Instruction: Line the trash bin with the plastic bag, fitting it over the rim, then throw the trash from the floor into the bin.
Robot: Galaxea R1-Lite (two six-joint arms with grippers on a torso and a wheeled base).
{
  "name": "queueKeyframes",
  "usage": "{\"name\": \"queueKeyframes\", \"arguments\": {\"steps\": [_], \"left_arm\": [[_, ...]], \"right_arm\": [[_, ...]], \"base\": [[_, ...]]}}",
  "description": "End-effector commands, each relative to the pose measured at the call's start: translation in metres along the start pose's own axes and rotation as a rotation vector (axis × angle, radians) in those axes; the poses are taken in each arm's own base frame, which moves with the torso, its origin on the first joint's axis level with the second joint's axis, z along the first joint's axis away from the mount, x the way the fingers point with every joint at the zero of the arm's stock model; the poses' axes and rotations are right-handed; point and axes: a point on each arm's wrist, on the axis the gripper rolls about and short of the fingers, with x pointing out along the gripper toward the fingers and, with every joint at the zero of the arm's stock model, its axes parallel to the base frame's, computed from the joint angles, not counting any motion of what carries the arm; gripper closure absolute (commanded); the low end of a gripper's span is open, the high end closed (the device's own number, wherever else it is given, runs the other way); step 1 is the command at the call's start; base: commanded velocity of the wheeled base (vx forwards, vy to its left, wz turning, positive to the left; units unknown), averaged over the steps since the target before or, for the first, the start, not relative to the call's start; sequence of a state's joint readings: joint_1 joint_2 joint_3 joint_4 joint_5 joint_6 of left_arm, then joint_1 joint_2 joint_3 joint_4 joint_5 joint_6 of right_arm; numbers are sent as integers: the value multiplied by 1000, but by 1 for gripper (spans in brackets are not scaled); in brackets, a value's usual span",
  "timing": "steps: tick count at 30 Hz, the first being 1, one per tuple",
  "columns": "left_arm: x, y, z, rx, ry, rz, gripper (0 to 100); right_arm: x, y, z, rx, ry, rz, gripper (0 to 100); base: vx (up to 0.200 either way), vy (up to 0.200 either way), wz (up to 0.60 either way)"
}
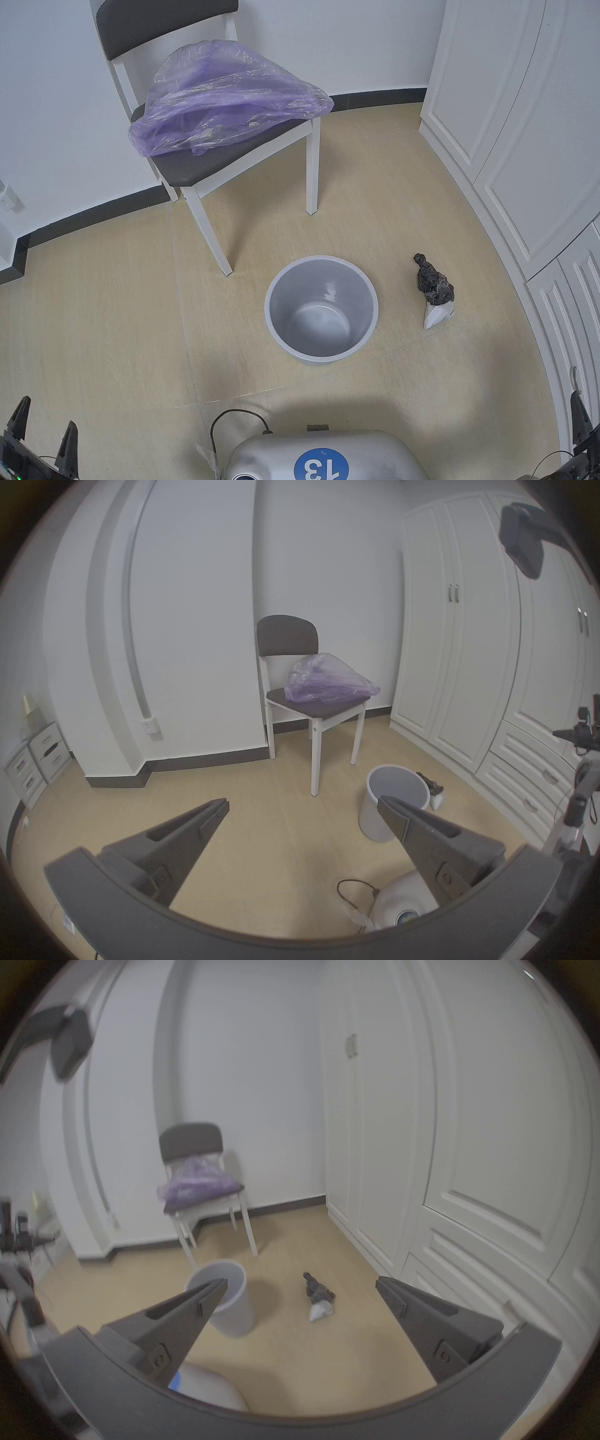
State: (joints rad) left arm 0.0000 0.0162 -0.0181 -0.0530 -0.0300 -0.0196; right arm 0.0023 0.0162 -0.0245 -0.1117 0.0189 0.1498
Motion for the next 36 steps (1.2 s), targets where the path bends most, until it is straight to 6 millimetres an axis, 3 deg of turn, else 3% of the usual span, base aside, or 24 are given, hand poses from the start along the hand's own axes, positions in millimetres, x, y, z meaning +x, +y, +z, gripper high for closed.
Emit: {"name": "queueKeyframes", "arguments": {"steps": [1,6,8,9,10,12,15,16,17,19,22,31,36], "left_arm": [[-28,-2,78,-167,-391,-56,0],[-34,-3,84,1,-241,-77,0],[-30,-2,102,25,-171,-103,0],[-22,0,121,19,-134,-126,0],[-22,0,121,19,-134,-126,0],[16,-1,163,13,-33,-159,0],[70,-6,182,17,99,-110,0],[78,-6,183,19,114,-104,0],[102,-8,185,24,161,-93,0],[132,-9,185,31,201,-77,0],[162,-5,186,31,207,-31,0],[175,5,174,65,132,-94,0],[203,14,174,78,175,-53,0]], "right_arm": [[-10,4,29,-44,-102,9,0],[-5,9,62,-82,-17,39,0],[10,13,80,-108,44,67,0],[24,15,96,-122,71,73,0],[24,15,96,-122,71,73,0],[65,20,131,-139,133,65,0],[99,23,147,-149,166,76,0],[107,23,148,-155,176,76,0],[121,24,149,-173,194,78,0],[141,25,148,-191,223,94,0],[151,32,149,-195,234,137,0],[152,40,145,-193,253,216,0],[152,42,146,-198,248,221,0]], "base": [[0,0,0],[0,0,0],[0,0,0],[0,0,0],[0,0,0],[0,0,0],[0,0,0],[0,0,0],[0,0,0],[0,0,0],[0,0,0],[0,0,0],[0,0,0]]}}
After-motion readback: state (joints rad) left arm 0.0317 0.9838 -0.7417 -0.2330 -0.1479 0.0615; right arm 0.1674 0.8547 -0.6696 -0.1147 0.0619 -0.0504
